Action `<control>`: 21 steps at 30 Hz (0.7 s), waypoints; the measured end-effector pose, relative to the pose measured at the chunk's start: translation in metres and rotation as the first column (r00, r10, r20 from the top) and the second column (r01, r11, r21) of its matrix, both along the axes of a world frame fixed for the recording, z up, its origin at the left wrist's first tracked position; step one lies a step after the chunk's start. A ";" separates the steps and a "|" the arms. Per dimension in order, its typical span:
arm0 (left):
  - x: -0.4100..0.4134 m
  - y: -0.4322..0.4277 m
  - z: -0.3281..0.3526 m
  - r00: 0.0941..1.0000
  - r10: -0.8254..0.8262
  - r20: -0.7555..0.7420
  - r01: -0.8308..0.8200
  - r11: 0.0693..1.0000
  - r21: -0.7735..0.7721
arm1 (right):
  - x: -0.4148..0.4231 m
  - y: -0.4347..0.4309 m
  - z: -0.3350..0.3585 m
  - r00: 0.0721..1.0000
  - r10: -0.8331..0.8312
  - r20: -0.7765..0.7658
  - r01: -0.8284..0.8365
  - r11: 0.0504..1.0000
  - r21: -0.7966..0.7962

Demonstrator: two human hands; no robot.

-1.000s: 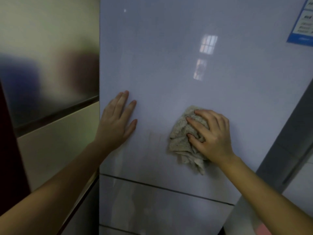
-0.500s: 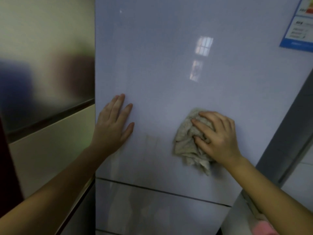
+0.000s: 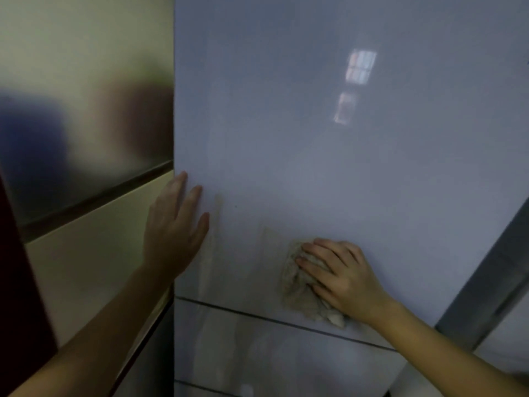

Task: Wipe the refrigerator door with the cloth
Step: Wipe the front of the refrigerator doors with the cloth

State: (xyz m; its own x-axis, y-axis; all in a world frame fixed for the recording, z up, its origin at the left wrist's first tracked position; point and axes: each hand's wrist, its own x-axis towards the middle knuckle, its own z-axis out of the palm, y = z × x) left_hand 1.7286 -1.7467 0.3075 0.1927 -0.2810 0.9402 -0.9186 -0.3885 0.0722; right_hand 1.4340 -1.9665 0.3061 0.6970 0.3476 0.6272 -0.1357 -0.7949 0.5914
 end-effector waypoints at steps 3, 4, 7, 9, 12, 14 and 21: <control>-0.004 -0.005 -0.018 1.000 -0.027 0.006 0.027 1.000 0.015 | -0.009 -0.005 -0.004 0.999 0.002 -0.040 -0.003 1.000 -0.019; -0.004 -0.006 -0.023 0.999 -0.036 0.018 0.036 0.999 0.018 | -0.010 -0.006 -0.002 0.999 0.003 -0.033 -0.004 1.000 -0.013; -0.005 -0.011 -0.032 0.998 -0.055 0.024 0.054 0.998 0.024 | -0.009 -0.002 0.004 0.998 -0.024 0.059 0.021 0.998 0.054; -0.005 -0.011 -0.037 0.998 -0.058 0.027 0.057 0.998 0.019 | -0.004 0.002 -0.002 0.991 -0.036 0.129 0.022 0.994 0.107; -0.007 -0.010 -0.044 0.999 -0.051 0.014 0.050 0.998 0.048 | 0.007 0.006 -0.024 0.989 -0.013 0.145 -0.009 0.988 0.153; -0.009 -0.008 -0.046 0.999 -0.046 0.008 0.046 0.997 0.066 | 0.011 0.010 -0.039 0.992 0.013 0.125 -0.033 0.986 0.161; -0.010 0.001 -0.046 0.998 -0.057 0.010 0.055 0.989 0.135 | 0.019 0.013 -0.020 0.987 0.028 0.157 -0.050 0.989 0.140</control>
State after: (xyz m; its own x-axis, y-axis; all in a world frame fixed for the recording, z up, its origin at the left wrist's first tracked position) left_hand 1.7191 -1.7455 0.2617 0.1601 -0.4155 0.8954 -0.9399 -0.3414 0.0096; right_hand 1.4527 -1.9531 0.2859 0.5756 0.2718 0.7712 -0.1839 -0.8760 0.4459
